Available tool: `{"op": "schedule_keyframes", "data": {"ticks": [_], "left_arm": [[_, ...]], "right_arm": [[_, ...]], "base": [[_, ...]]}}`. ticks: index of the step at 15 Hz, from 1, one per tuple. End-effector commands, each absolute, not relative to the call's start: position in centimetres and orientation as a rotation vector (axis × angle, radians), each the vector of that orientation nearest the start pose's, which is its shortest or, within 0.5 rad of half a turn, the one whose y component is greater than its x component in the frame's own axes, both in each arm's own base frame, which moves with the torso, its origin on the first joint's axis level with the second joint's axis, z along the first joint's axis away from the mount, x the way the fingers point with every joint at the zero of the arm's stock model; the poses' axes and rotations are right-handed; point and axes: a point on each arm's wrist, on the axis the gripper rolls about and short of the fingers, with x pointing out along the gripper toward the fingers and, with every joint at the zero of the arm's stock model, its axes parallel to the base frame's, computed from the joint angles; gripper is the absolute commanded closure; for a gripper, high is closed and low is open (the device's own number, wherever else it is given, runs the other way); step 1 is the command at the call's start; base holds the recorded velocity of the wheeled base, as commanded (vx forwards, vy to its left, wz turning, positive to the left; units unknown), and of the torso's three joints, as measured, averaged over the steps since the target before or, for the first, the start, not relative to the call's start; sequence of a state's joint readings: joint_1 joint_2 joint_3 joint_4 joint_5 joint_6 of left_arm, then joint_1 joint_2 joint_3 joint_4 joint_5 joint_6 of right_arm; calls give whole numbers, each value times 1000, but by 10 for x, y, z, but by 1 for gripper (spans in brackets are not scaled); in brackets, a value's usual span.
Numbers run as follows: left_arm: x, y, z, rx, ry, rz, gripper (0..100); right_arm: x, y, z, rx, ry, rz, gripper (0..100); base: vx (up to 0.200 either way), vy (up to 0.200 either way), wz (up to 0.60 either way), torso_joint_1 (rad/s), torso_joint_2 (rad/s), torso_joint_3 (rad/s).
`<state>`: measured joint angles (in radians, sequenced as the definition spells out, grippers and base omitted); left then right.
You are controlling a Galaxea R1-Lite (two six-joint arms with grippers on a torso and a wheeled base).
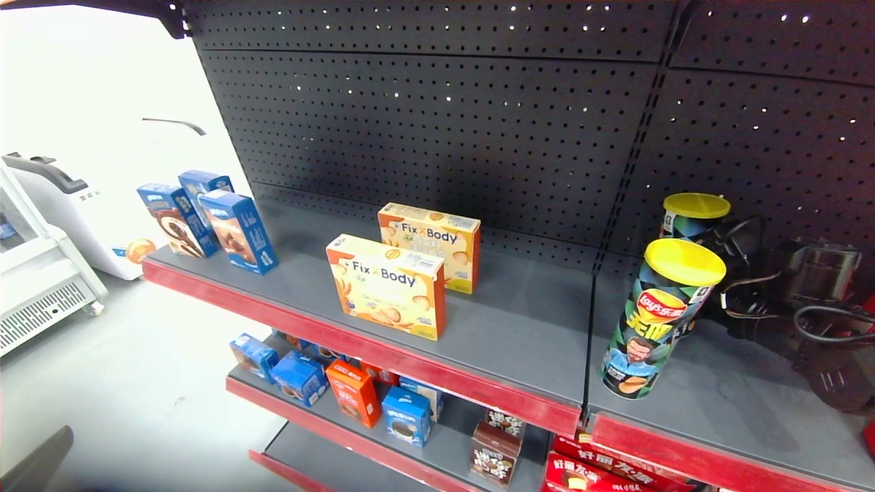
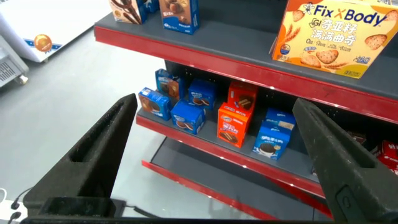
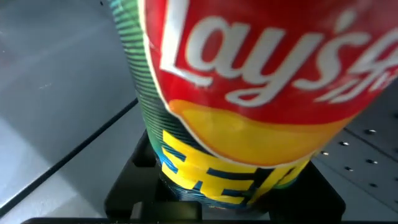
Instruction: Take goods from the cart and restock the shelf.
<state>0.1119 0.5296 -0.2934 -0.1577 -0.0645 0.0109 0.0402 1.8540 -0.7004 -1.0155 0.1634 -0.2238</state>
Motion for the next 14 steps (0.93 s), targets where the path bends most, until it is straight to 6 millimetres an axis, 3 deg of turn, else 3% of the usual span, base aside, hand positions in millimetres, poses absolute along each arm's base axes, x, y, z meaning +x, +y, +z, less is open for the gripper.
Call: {"op": "schedule_keyframes", "data": {"ticks": [1,12,13,14], "left_arm": [[31,2,176,4,81,47,0],[31,2,175,3,84,46,0],[31,2,174,3,89,47,0],[31,2,173,3,90,44,0]], "right_arm": [[331,21,139,-213,120,217,100],[336,24,125,-205,153,189,100],[337,24,125,-206,148,182,0],[337,23,125,-208,140,180,0]], "base": [[0,0,0,0,0,0],[0,0,0,0,0,0],[0,0,0,0,0,0],[0,0,0,0,0,0]]}}
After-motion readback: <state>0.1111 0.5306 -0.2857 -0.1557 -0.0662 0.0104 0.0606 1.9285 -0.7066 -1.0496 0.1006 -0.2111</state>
